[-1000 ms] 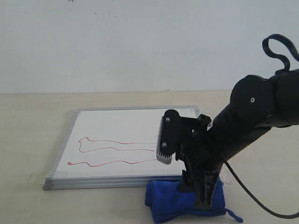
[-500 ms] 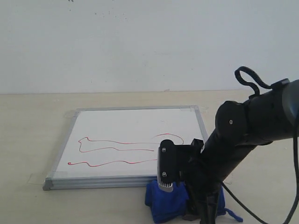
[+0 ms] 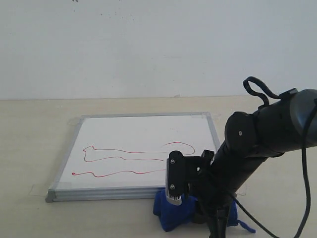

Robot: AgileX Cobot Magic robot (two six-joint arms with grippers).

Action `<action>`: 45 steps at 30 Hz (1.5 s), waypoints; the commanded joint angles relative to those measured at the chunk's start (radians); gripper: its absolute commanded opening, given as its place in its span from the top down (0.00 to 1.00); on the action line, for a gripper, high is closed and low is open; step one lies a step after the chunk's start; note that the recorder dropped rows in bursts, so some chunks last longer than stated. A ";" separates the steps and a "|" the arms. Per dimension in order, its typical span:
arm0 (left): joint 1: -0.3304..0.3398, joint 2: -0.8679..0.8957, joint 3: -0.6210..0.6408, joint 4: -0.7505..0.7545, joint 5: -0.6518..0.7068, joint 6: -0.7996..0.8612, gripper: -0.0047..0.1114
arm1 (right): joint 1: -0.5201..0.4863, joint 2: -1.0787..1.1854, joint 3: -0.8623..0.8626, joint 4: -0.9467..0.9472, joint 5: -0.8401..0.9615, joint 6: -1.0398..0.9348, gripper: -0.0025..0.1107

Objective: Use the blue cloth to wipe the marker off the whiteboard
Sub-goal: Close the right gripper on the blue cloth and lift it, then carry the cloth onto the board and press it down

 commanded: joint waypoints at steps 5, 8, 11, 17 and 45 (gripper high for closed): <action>-0.002 -0.003 0.003 0.000 -0.009 -0.010 0.93 | 0.001 -0.043 -0.021 0.073 0.051 0.112 0.98; -0.002 -0.003 0.003 0.000 -0.009 -0.010 0.93 | 0.001 -0.111 -0.070 0.069 0.074 0.259 0.98; -0.002 -0.003 0.003 0.000 -0.009 -0.010 0.93 | -0.001 -0.201 -0.179 -0.007 0.053 0.534 0.98; -0.002 -0.003 0.003 0.000 -0.009 -0.010 0.93 | -0.001 -0.182 -0.355 -0.343 0.021 1.039 0.98; -0.002 -0.003 0.003 0.000 -0.009 -0.010 0.93 | -0.098 0.377 -0.674 -0.063 0.281 0.961 0.98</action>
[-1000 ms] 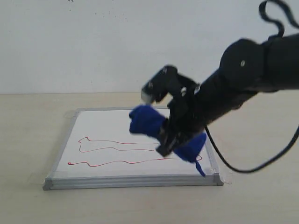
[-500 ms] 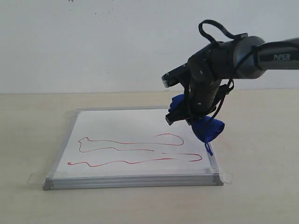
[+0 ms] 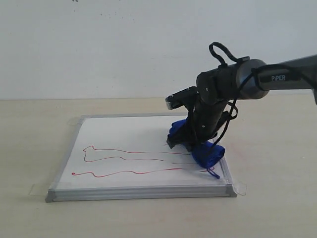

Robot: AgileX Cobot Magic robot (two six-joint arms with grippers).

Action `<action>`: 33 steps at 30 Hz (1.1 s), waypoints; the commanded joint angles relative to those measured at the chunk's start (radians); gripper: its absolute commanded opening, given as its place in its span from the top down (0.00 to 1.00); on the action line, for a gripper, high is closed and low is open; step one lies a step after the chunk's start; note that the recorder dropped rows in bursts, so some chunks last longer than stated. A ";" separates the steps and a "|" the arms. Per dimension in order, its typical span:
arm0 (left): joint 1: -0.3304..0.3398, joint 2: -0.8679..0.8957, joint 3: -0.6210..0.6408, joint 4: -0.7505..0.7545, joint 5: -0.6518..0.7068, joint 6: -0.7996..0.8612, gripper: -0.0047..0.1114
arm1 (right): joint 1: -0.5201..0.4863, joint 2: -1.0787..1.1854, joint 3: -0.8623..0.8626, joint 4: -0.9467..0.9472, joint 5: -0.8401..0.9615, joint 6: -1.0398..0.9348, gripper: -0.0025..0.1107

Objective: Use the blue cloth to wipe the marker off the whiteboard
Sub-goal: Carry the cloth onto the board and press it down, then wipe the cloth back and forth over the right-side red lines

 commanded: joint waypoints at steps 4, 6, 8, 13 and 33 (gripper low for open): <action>-0.002 -0.003 0.003 0.000 -0.009 -0.010 0.93 | 0.026 0.009 0.004 0.446 0.162 -0.415 0.98; -0.002 -0.003 0.003 0.000 -0.009 -0.010 0.93 | 0.026 0.011 0.004 0.370 0.142 -0.392 0.98; -0.002 -0.003 0.003 0.000 -0.009 -0.010 0.93 | 0.019 0.015 0.004 0.206 0.094 -0.290 0.98; -0.002 -0.003 0.003 0.000 -0.009 -0.010 0.93 | -0.005 0.044 0.004 -0.352 -0.012 0.160 0.98; -0.002 -0.003 0.003 0.000 -0.009 -0.010 0.93 | 0.157 -0.001 0.004 -0.003 0.127 -0.133 0.98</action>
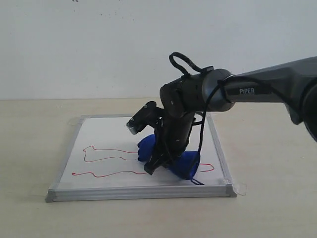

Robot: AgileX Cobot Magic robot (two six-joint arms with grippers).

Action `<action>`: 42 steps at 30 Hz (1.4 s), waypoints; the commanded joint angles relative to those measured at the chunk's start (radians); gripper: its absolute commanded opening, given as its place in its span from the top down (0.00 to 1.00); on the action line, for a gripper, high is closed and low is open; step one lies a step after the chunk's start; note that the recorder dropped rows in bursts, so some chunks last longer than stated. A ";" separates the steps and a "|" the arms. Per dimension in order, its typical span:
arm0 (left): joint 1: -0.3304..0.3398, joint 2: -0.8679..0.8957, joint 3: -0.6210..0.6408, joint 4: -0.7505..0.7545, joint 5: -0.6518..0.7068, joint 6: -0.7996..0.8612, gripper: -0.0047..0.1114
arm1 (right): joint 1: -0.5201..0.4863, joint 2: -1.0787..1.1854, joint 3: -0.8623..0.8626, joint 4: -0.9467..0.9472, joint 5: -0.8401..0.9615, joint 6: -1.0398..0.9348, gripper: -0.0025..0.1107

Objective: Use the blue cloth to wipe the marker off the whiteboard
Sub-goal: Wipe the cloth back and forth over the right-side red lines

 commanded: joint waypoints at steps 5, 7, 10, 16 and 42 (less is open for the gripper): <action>-0.002 -0.003 0.003 0.000 -0.009 -0.010 0.93 | -0.109 -0.014 0.040 -0.056 0.097 0.205 0.98; -0.002 -0.003 0.003 0.000 -0.009 -0.010 0.93 | -0.146 -0.014 0.080 -0.112 0.064 0.255 0.98; -0.002 -0.003 0.003 0.000 -0.009 -0.010 0.93 | -0.170 -0.014 0.127 -0.210 0.052 0.348 0.98; -0.002 -0.003 0.003 0.000 -0.009 -0.010 0.93 | -0.108 -0.050 0.170 -0.175 0.045 0.324 0.98; -0.002 -0.003 0.003 0.000 -0.009 -0.010 0.93 | -0.098 -0.109 0.170 -0.220 0.110 0.199 0.98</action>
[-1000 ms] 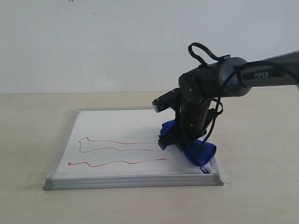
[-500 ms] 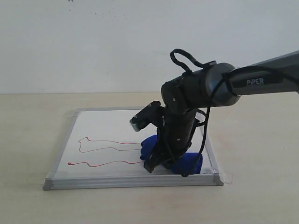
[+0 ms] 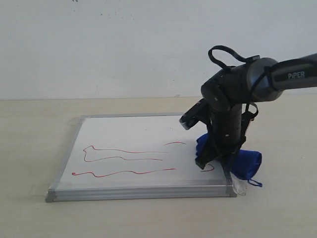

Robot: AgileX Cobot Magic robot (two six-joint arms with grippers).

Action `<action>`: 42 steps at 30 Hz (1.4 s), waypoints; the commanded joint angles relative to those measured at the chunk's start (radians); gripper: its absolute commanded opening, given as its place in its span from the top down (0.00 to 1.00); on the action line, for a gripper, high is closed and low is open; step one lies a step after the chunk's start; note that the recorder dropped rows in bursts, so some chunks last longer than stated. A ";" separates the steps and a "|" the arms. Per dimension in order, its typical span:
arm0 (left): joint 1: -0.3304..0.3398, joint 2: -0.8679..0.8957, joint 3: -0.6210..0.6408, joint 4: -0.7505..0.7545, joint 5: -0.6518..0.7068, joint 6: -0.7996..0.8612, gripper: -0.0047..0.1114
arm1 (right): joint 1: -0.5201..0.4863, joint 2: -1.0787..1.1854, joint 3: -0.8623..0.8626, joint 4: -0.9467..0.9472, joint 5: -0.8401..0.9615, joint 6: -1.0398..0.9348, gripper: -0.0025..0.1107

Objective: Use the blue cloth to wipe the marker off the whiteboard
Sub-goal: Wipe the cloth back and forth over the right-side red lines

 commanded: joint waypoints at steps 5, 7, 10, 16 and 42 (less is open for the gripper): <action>-0.002 -0.003 0.003 0.000 -0.009 -0.010 0.93 | 0.110 0.028 0.004 0.170 -0.003 -0.199 0.98; -0.002 -0.003 0.003 0.000 -0.009 -0.010 0.93 | 0.112 0.025 0.004 0.252 -0.003 -0.266 0.98; -0.002 -0.003 0.003 0.000 -0.009 -0.010 0.93 | 0.104 0.019 0.004 0.314 -0.023 -0.336 0.98; -0.002 -0.003 0.003 0.000 -0.009 -0.010 0.93 | 0.029 0.048 0.004 0.271 -0.122 -0.331 0.98; -0.002 -0.003 0.003 0.000 -0.009 -0.010 0.93 | 0.049 0.008 0.002 0.339 -0.066 -0.457 0.98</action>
